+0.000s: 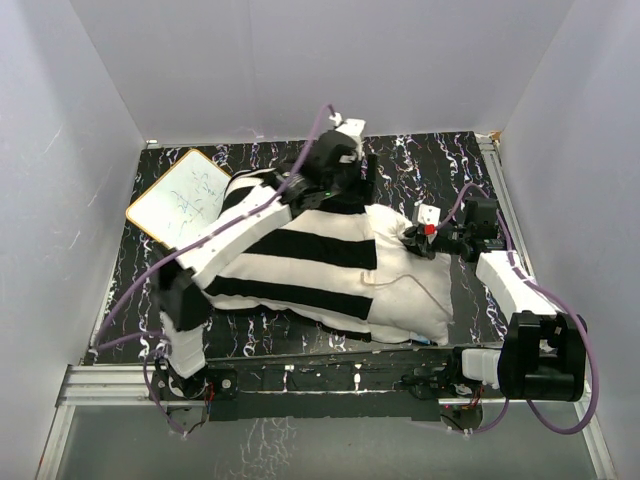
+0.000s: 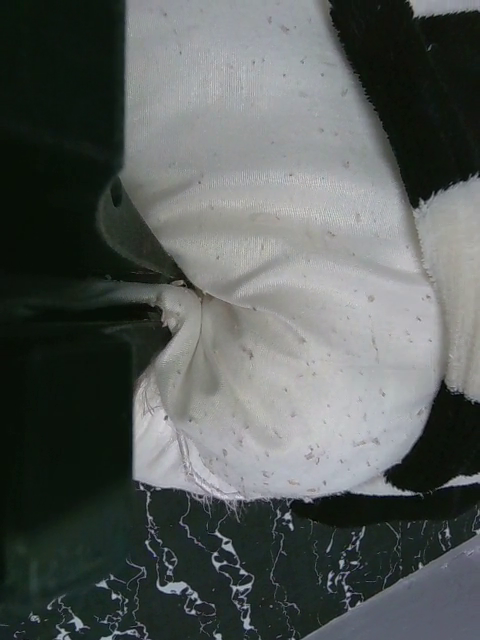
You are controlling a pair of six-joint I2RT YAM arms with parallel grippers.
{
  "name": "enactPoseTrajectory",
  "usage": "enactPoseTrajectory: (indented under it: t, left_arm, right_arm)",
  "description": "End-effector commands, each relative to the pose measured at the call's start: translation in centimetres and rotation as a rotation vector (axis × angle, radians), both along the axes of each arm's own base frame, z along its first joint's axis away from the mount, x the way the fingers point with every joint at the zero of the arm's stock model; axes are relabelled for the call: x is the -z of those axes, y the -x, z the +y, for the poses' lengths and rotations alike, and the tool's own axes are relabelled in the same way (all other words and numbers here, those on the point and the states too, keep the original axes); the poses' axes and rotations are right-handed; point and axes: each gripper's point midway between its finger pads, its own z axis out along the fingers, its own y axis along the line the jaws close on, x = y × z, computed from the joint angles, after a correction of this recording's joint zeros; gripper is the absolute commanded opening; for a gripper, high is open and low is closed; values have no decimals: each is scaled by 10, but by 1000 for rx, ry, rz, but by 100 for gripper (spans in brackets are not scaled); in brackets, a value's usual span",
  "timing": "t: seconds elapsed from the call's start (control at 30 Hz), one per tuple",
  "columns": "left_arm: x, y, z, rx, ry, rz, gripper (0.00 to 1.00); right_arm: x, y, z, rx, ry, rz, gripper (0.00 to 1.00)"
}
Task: Put the pillow into the pillowcase
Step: Stuff the pillow into the pillowcase.
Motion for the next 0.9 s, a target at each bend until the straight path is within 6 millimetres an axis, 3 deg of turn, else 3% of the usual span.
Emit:
enactPoseTrajectory:
  t: [0.0, 0.17, 0.27, 0.33, 0.47, 0.57, 0.67, 0.77, 0.87]
  left_arm:
    - [55, -11, 4, -18, -281, 72, 70]
    - [73, -19, 7, -22, -408, 98, 61]
    - [78, -14, 6, 1, -417, 113, 40]
    - [77, -11, 6, 15, -418, 120, 18]
    - [57, -12, 5, 27, -387, 84, 0]
    - [18, -14, -12, 76, -273, 4, 0]
    - [-35, -11, -45, 180, -79, -88, 0]
    - [-103, -2, -81, 296, 174, -195, 0]
    - [-177, 15, -100, 390, 436, -298, 0]
  right_arm:
    - [9, 30, 15, -67, -40, 125, 8]
    - [7, 31, 15, -68, -43, 120, 8]
    - [8, 30, 15, -63, -44, 122, 8]
    - [8, 29, 14, -55, -40, 122, 8]
    - [6, 19, 12, -17, -31, 118, 8]
    - [-5, 1, 9, 41, -27, 102, 8]
    - [-53, -40, 5, 156, -91, 84, 8]
    - [-143, -90, 2, 230, -167, -36, 8]
    - [-213, -97, 12, 173, -268, -88, 8]
